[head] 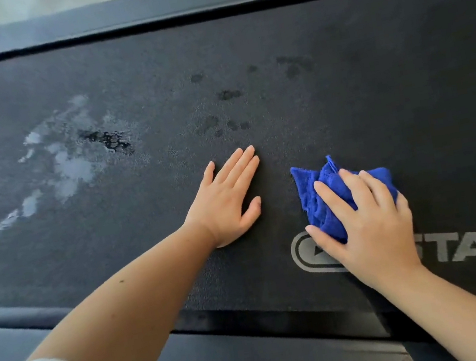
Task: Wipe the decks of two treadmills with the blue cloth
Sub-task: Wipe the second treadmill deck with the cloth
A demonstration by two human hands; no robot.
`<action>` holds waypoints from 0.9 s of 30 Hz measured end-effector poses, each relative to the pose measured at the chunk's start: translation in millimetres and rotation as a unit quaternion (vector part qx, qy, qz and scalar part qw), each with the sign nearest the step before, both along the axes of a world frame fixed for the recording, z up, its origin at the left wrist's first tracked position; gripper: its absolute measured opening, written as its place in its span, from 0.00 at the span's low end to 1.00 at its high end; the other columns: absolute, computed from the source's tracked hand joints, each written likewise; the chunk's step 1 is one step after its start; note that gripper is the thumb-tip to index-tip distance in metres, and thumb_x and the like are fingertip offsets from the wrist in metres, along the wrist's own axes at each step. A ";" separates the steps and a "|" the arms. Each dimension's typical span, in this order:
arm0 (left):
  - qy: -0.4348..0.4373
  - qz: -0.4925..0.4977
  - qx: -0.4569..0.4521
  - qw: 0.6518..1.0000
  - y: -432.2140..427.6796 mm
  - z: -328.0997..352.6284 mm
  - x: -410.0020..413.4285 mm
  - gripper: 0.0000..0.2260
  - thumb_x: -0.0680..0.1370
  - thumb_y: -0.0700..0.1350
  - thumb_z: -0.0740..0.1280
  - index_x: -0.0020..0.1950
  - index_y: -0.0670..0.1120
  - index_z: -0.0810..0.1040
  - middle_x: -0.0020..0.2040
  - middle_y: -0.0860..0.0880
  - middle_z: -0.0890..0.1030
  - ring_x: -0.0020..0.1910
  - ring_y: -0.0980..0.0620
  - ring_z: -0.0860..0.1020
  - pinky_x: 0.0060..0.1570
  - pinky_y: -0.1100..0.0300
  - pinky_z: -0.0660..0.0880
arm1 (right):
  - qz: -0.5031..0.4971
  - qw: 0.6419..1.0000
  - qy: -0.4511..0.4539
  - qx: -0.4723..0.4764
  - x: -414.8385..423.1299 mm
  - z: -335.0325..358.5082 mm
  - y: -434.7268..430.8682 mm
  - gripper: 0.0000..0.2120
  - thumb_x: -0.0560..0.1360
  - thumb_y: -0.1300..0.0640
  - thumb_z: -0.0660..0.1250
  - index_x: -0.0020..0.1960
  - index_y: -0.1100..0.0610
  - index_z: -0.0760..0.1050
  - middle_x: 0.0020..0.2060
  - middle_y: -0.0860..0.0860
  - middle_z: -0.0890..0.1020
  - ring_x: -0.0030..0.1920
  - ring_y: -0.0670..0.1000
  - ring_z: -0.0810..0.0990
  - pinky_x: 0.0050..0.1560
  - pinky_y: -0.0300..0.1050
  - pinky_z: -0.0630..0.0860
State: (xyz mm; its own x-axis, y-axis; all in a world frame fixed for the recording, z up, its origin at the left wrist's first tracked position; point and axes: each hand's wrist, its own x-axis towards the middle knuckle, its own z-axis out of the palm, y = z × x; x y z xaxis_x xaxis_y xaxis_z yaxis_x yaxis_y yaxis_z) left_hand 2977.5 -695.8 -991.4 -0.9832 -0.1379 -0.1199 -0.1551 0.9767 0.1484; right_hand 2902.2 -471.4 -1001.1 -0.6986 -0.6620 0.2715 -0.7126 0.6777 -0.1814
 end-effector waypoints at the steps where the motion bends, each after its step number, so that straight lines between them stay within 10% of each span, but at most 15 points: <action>1: 0.004 0.000 0.001 1.000 1.5 -0.4 0.2 0.31 0.74 0.58 0.44 0.76 0.48 0.49 0.76 0.52 0.46 0.75 0.55 0.44 0.70 0.49 0.41 | -0.006 1.000 0.000 -0.001 1.7 1.5 -0.6 0.29 0.72 0.37 0.56 0.63 0.54 0.76 0.61 0.60 0.76 0.61 0.64 0.73 0.52 0.63 0.71; 13: 0.036 0.063 0.039 0.997 -0.7 -7.4 2.1 0.33 0.74 0.59 0.42 0.76 0.46 0.49 0.74 0.53 0.42 0.73 0.58 0.39 0.71 0.54 0.39 | 0.121 0.992 -0.008 0.025 4.6 -0.6 -15.2 0.26 0.68 0.38 0.61 0.61 0.48 0.76 0.62 0.54 0.76 0.62 0.59 0.74 0.53 0.60 0.74; 27: 0.048 0.138 0.061 0.987 -5.5 -5.8 1.3 0.30 0.76 0.56 0.51 0.75 0.44 0.54 0.76 0.49 0.51 0.75 0.53 0.45 0.71 0.55 0.43 | 0.010 1.000 -0.007 -0.023 -159.9 -6.2 -165.7 0.26 0.70 0.36 0.58 0.61 0.49 0.76 0.60 0.54 0.76 0.59 0.59 0.73 0.52 0.59 0.69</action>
